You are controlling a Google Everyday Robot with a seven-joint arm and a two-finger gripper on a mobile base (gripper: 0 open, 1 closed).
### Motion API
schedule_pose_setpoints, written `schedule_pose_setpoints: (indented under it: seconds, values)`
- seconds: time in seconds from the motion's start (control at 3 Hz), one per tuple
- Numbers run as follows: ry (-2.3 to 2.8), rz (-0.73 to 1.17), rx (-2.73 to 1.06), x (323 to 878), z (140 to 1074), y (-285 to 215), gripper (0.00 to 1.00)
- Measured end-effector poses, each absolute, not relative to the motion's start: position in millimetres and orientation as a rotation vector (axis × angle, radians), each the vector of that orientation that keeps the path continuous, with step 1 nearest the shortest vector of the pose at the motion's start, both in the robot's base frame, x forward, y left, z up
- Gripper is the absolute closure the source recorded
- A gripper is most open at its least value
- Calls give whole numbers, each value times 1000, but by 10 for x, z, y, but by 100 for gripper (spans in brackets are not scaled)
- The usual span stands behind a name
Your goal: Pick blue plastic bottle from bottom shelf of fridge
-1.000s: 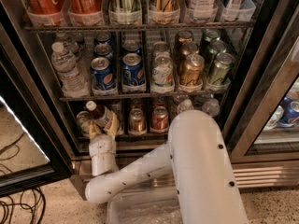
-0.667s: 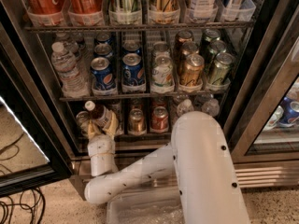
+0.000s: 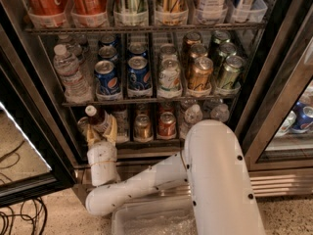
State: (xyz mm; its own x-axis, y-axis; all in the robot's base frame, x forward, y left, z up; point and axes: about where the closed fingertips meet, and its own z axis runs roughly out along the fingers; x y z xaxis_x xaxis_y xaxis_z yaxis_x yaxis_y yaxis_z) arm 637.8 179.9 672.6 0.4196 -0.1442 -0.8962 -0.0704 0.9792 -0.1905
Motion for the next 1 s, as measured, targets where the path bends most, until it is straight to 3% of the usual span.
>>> schedule_pose_setpoints:
  seconds: [1.0]
  values:
    - [1165, -22, -228, 6251, 6995, 1697, 100]
